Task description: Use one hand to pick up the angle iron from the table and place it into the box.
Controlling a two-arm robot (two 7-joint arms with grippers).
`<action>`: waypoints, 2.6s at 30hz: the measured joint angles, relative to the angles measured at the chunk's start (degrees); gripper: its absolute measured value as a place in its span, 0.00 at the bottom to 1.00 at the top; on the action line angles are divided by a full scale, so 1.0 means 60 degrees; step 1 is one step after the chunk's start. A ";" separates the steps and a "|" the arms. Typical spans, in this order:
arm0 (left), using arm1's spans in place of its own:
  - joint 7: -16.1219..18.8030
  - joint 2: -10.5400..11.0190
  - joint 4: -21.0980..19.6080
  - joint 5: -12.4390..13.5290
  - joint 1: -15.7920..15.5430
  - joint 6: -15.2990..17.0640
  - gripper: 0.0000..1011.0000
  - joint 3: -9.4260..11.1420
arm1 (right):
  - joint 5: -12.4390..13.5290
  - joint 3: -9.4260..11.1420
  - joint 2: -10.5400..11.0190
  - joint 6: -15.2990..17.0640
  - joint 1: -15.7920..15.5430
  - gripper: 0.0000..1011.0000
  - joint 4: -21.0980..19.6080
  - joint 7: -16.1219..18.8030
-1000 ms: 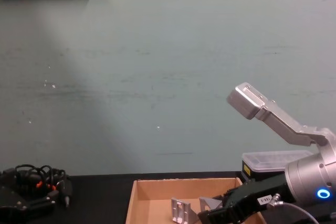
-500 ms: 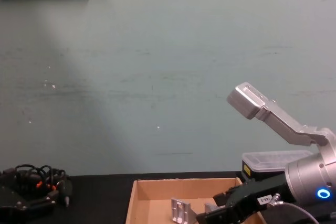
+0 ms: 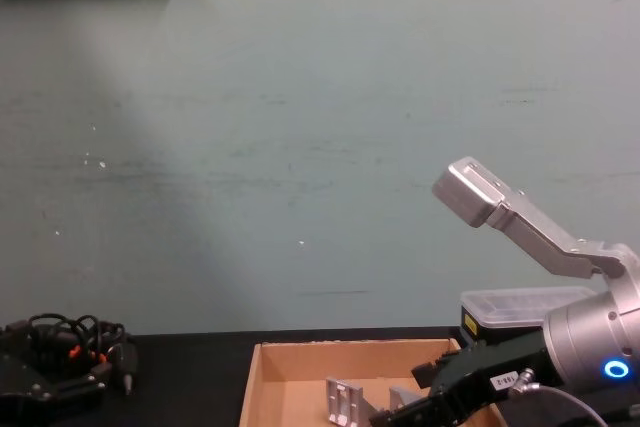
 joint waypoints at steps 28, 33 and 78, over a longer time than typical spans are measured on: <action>0.0000 0.0000 0.0000 0.0000 0.0000 0.0000 1.00 0.0000 | 0.0052 0.0273 0.0269 -0.0358 -0.0387 0.99 -0.0614 0.0067; 0.0000 0.0000 0.0000 0.0000 0.0000 0.0000 1.00 0.0000 | 0.0053 0.0329 0.0426 -0.0504 -0.0554 0.99 -0.0935 0.0071; 0.0000 0.0000 0.0000 0.0000 0.0000 0.0000 1.00 0.0000 | 0.1905 0.1066 0.2166 -0.0519 -0.2387 0.99 -0.5003 -0.0051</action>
